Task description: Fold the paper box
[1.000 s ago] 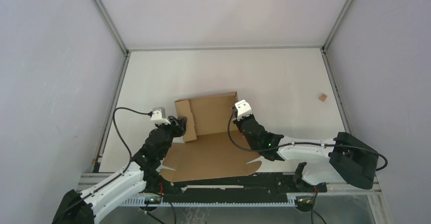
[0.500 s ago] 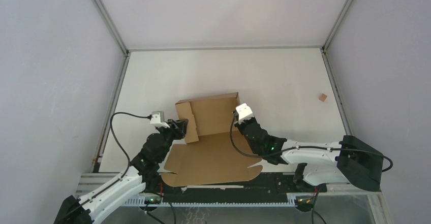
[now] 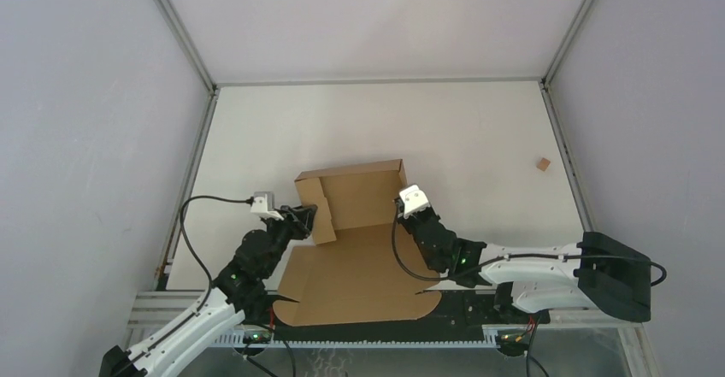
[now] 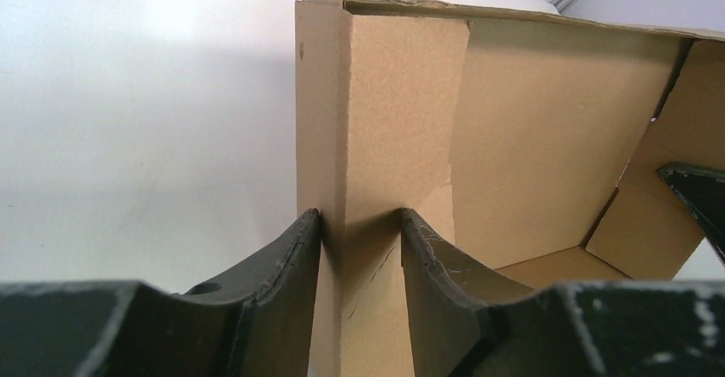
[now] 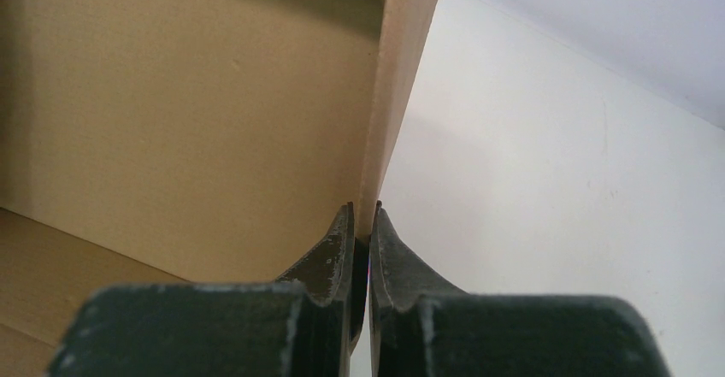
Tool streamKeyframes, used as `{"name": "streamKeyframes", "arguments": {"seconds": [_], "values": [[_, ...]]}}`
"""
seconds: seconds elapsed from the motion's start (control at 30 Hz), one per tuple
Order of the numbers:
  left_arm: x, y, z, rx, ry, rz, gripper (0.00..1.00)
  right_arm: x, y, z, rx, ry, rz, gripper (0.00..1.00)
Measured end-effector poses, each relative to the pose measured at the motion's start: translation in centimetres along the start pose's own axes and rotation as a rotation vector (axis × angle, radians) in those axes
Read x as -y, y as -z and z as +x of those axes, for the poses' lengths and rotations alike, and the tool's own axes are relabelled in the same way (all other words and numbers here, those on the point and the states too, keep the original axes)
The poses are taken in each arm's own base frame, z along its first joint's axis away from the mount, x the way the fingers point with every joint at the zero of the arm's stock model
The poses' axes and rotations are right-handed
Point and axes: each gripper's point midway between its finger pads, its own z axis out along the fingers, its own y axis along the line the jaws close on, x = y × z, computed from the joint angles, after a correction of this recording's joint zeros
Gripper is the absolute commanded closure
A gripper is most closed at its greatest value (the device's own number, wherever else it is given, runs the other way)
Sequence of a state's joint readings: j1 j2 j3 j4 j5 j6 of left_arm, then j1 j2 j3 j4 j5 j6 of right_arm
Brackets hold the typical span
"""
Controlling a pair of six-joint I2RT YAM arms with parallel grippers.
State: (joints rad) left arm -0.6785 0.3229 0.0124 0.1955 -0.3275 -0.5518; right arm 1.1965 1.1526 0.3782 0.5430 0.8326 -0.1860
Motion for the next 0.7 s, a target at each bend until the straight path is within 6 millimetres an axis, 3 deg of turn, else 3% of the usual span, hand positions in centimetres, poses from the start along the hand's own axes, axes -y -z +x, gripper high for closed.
{"name": "streamKeyframes", "arguments": {"seconds": [0.47, 0.7], "values": [[-0.42, -0.34, 0.18, 0.009, -0.013, -0.042, 0.71, 0.07, 0.64, -0.12, 0.015, 0.011, 0.034, 0.95], [-0.73, -0.24, 0.13, 0.02, -0.019, -0.069, 0.62, 0.01, 0.75, -0.32, 0.024, 0.006, 0.031, 0.94]]}}
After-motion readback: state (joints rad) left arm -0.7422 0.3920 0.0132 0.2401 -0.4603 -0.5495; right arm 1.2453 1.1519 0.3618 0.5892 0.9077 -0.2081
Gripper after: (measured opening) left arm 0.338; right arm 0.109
